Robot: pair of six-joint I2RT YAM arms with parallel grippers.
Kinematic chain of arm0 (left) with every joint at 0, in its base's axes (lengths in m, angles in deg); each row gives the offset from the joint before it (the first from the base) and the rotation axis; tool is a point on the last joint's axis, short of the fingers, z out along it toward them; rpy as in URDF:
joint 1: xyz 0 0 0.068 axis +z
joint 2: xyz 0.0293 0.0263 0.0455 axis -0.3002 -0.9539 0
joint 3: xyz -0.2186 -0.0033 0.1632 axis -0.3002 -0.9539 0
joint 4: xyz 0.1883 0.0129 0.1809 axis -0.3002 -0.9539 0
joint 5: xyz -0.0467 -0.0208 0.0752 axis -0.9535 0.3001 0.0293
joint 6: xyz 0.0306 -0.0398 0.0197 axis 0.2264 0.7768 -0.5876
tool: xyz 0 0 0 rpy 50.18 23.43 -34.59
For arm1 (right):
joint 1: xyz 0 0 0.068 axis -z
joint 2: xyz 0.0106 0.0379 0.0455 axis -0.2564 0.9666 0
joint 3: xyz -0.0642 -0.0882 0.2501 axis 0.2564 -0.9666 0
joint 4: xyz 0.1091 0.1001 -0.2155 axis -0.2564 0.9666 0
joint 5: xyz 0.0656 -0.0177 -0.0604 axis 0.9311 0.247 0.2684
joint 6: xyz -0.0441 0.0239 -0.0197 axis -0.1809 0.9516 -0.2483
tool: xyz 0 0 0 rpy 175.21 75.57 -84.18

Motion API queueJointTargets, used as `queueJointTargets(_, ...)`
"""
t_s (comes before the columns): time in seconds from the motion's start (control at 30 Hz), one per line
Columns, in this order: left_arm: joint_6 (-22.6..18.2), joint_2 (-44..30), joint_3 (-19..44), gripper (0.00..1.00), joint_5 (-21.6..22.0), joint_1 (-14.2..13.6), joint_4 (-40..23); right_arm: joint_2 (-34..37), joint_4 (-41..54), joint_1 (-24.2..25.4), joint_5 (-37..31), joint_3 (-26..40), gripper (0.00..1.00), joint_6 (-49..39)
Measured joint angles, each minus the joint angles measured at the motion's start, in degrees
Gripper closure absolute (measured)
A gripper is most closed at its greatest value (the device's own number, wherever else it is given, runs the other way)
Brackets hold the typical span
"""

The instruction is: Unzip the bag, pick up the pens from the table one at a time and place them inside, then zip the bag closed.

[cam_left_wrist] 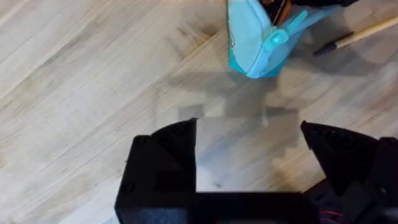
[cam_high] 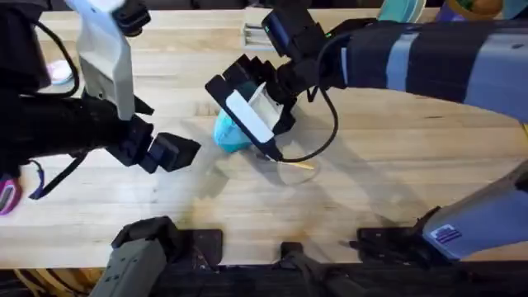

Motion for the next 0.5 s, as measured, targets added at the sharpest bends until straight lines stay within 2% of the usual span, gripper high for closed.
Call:
queueJointTargets(0.27,0.00,0.00,0.00,0.007,0.00,0.00,0.00,-0.07,0.13,0.07,0.00,0.00,0.004,0.38)
queueJointTargets(0.5,0.00,0.00,0.00,0.007,0.00,0.00,0.00,-3.85,1.97,1.82,1.36,-0.57,0.003,7.52)
